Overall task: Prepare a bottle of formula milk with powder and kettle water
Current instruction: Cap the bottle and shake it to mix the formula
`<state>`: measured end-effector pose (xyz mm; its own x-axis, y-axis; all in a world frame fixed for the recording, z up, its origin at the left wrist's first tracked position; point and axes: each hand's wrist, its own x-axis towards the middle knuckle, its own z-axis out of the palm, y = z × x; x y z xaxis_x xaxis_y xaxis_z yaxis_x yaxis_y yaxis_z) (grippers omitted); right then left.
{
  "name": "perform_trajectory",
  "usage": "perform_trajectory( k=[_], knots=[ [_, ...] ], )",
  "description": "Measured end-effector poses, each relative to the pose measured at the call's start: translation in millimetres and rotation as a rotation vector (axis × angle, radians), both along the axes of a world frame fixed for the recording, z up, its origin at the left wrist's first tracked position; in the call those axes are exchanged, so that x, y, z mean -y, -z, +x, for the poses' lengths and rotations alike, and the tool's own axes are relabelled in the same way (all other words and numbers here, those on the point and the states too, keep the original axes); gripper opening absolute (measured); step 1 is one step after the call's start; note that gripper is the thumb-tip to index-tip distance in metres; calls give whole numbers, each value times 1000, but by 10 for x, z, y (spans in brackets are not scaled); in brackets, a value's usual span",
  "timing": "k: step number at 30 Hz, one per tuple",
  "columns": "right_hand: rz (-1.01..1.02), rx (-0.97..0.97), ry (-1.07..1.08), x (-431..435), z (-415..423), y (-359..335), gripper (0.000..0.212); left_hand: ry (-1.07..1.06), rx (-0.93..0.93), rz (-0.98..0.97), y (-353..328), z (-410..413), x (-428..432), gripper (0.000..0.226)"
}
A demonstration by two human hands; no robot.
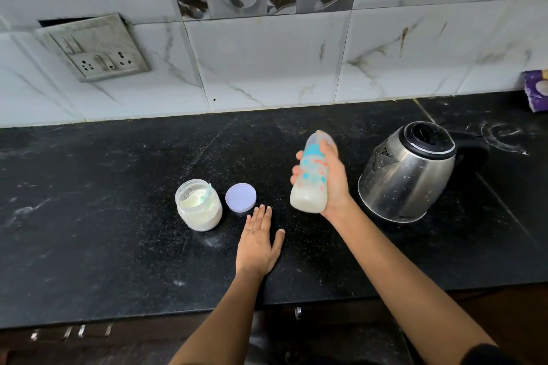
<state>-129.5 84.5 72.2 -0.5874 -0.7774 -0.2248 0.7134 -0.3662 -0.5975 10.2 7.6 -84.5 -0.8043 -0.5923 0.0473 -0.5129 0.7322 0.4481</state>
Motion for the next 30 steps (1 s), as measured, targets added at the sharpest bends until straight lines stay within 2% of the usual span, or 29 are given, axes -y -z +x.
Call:
perform_trajectory(
  k=[1,3,4,6,8,10,12,15,16,19,22,25,28,30],
  knots=[
    [19,-81,-44,-15,36,38,23,1,-4,-1,1,4,-1,64],
    [31,-221,-91,-78,120,50,33,-1,-12,-7,-2,1,-4,64],
    [28,-214,-79,-63,100,34,37,-2,-14,-11,-5,-1,-2,63],
    [10,-47,7,-31,-14,13,40,-4,-13,-12,-14,-7,-8,63],
    [5,8,-12,-30,-59,29,55,-9,-13,-17,-22,-5,-12,63],
    [42,-130,-124,-89,-4,97,66,-3,-5,-20,-16,0,-12,63],
    [26,-240,-149,-147,62,102,62,-6,-5,-19,-4,2,-14,63],
    [33,-27,47,-70,-63,57,74,-13,-5,-13,-8,-10,-14,63],
    [43,14,89,-53,-104,51,69,-15,-5,-16,-11,-14,-12,63],
    [122,-47,-21,-109,-116,72,50,-18,-3,-13,-17,-20,-15,63],
    [-2,-61,-111,-181,-106,13,48,-21,-4,-8,-9,-22,-14,64],
    [-71,-49,-135,-184,-153,-28,58,-26,-1,-6,-3,-18,-11,64],
    [-40,-85,-147,-165,-148,-49,87,-27,-4,2,1,-14,-14,64],
    [-62,11,-185,-139,-146,-77,91,-28,-5,3,4,-14,-13,64]
  ],
)
